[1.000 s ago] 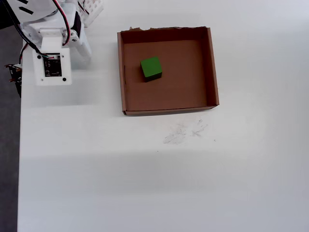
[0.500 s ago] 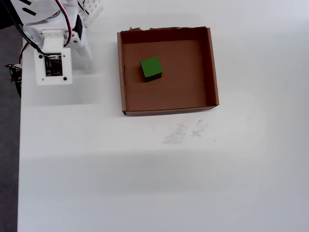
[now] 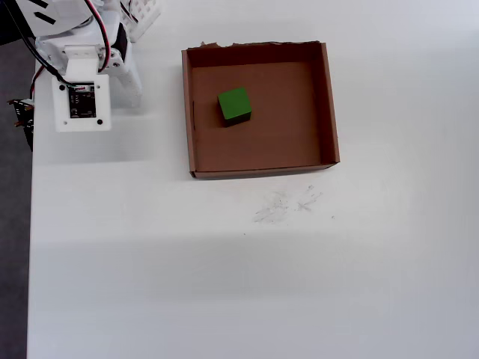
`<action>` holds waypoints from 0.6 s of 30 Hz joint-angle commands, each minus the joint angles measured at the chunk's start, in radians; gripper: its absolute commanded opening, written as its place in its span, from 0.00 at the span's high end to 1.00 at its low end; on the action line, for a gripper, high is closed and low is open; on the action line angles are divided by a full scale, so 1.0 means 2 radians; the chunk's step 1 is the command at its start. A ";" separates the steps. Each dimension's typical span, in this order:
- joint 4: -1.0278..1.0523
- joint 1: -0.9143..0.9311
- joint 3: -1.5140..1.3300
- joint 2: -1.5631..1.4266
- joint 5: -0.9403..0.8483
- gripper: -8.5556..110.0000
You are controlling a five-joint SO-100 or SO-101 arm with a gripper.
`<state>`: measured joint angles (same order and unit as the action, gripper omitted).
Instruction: Grasp a green cube and put it in a box.
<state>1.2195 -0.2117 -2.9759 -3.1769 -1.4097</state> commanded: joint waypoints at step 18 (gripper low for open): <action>0.010 0.018 0.002 -0.002 0.052 0.75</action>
<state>1.2241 -0.1795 -2.9759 -3.1769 -1.3775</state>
